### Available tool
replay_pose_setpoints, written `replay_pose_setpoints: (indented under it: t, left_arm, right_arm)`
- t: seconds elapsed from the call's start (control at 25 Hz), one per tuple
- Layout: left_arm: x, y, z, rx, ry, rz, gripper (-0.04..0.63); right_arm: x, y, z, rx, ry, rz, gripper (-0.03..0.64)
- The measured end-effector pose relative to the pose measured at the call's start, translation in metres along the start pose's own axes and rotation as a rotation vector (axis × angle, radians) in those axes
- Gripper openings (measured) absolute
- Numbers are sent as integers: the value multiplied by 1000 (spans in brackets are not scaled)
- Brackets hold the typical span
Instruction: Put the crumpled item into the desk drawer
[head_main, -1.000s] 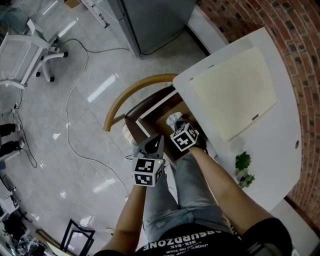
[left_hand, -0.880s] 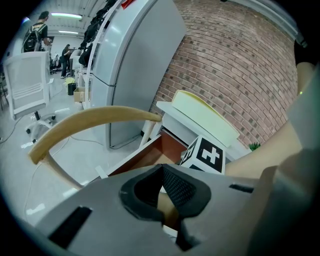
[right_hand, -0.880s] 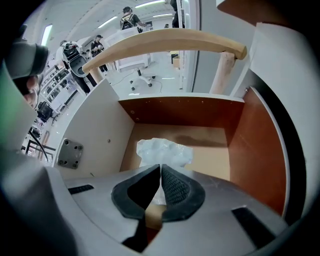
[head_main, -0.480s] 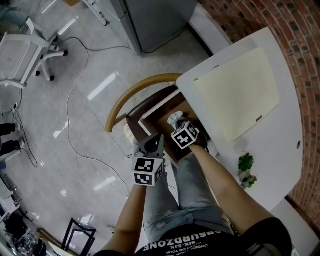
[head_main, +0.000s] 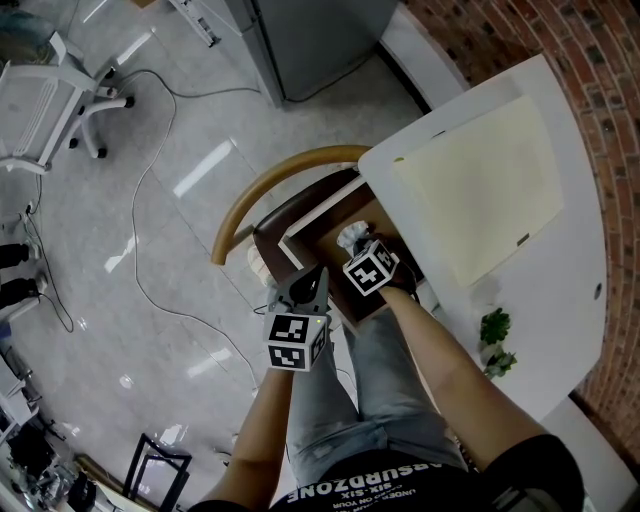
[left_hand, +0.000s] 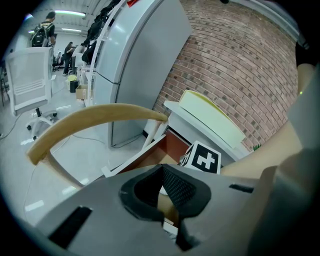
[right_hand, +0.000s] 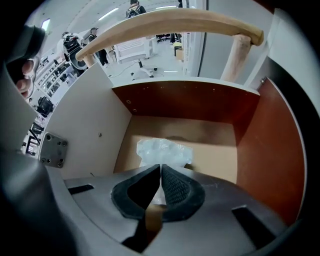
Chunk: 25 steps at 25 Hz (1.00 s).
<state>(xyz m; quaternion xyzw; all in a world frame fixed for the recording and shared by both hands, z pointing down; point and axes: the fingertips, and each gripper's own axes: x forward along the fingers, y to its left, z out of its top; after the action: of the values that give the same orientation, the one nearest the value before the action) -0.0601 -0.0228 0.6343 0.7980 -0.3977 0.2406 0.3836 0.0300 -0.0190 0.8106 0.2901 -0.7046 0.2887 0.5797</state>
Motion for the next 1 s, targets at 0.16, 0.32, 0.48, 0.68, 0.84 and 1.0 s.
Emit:
replay_pose_setpoints:
  t: [0.16,0.32,0.48,0.68,0.84,1.0]
  left_arm:
    - [3,1,2,-5,-4,0,5]
    - [5,2,4,-9,-4,-2,5]
    - [6,4,0,-11,8,-1,5]
    - [9,7,0,-14,8,0,5]
    - [12,10,-2,-17,12,3,5]
    - [14,12,-2,-30,8,6,5]
  right_arm:
    - [2,-1,0,-7,10,4,6]
    - [4,0,4,5,4,19,6]
    - [7,0,2,1,14,20,6]
    - [14,4,2,-23,23,27,6]
    - [21,5,1,-56,31,23,6]
    - [27,3,0,-65,30,25,6]
